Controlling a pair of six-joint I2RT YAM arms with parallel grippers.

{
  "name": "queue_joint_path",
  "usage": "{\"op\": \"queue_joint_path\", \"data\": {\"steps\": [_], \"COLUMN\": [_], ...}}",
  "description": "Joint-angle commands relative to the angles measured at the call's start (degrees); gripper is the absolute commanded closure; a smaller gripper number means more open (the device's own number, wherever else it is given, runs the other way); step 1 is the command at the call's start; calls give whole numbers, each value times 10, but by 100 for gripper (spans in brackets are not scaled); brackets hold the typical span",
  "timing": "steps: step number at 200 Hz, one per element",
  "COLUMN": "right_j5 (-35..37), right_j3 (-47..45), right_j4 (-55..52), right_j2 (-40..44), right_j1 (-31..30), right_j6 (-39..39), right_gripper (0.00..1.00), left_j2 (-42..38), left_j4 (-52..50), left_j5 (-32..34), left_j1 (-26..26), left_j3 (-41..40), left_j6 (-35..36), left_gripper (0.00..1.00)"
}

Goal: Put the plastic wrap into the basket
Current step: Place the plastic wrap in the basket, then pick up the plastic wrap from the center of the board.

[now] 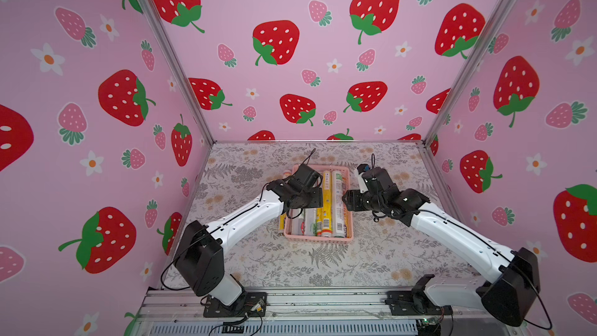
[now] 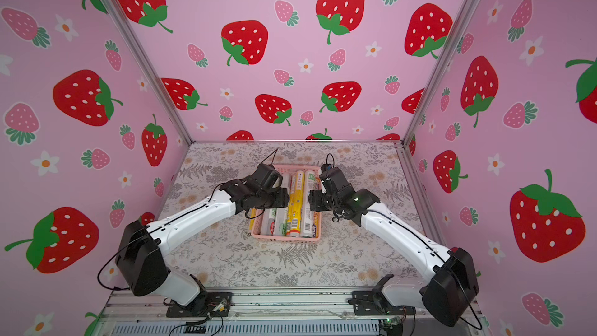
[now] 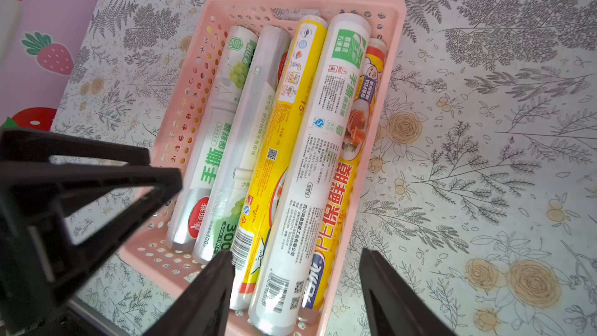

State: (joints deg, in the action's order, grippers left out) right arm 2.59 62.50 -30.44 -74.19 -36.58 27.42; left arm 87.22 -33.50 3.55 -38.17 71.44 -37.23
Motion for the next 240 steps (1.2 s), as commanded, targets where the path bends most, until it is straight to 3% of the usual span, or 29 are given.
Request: {"op": "queue_joint_path", "data": {"steps": [1, 36, 65, 178, 240], "right_j5": [-13, -15, -10, 5, 29], "right_j3": [-4, 8, 15, -8, -4], "right_j4": [1, 0, 0, 13, 11], "right_j2": [-12, -36, -48, -40, -36], "right_j1": [2, 2, 2, 2, 2], "right_j6": [10, 11, 17, 29, 19], "right_gripper": [33, 33, 34, 33, 33], "left_j2": [-37, -82, -72, 53, 107], "left_j4": [-47, -45, -37, 58, 68], "left_j5": [25, 0, -19, -71, -36], "left_j1": [47, 140, 184, 195, 201], "left_j3": [-38, -95, -110, -128, -121], "left_j6": [13, 13, 22, 39, 45], "left_gripper": [28, 28, 28, 31, 31]}}
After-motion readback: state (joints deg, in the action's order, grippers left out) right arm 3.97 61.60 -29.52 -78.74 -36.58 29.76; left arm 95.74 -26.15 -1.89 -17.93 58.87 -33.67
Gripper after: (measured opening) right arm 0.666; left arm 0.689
